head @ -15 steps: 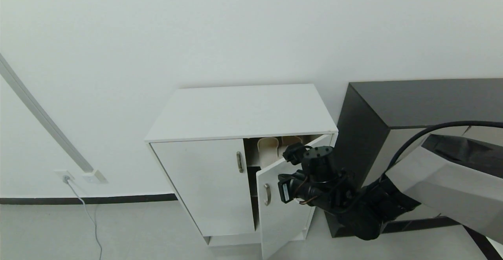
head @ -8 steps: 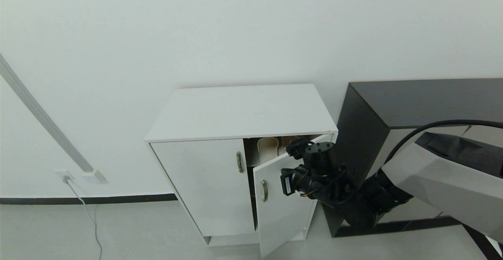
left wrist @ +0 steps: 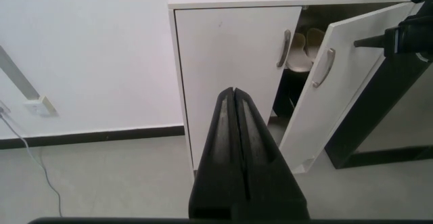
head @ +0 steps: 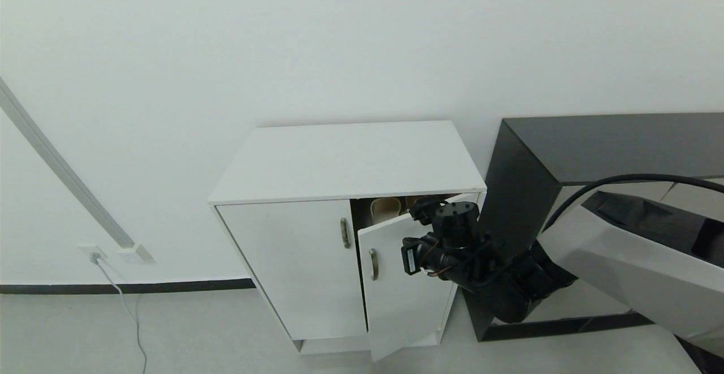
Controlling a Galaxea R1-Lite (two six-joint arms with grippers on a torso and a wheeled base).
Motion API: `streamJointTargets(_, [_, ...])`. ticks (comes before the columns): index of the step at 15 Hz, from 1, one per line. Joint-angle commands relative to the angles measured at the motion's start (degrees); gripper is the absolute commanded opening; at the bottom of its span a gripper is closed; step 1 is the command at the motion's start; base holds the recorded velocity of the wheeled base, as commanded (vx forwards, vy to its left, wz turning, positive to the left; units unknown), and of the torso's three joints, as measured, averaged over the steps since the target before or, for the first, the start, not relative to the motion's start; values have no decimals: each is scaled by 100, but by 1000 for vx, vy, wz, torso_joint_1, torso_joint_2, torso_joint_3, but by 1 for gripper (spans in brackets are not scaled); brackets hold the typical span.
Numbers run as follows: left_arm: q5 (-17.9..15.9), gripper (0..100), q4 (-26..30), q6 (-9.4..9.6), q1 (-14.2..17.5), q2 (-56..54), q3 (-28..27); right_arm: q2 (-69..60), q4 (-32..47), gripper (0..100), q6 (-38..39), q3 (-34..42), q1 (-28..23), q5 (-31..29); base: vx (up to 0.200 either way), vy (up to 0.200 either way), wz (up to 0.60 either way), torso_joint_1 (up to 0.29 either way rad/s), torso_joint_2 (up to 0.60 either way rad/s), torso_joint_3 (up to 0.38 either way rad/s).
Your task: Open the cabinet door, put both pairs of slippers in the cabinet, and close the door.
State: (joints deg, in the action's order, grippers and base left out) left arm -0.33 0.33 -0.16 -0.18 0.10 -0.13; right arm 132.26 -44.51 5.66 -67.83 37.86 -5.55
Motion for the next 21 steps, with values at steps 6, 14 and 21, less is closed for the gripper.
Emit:
streamJointTargets(6, [-2,0,2,-2,1,-1,-4,230,197,0,-3,-494,-165,-8,0,0,0,0,0,0])
streamJointTargets(14, [-2,0,2,-2,1,-1,5,705,381,0,-3,-1303,-262,-447,0,0,0,0,0,0])
streamJointTargets(21, [-2,0,2,-2,1,-1,5,775,390,0,6,-1417,-324,-465,0,0,0,0,0,0])
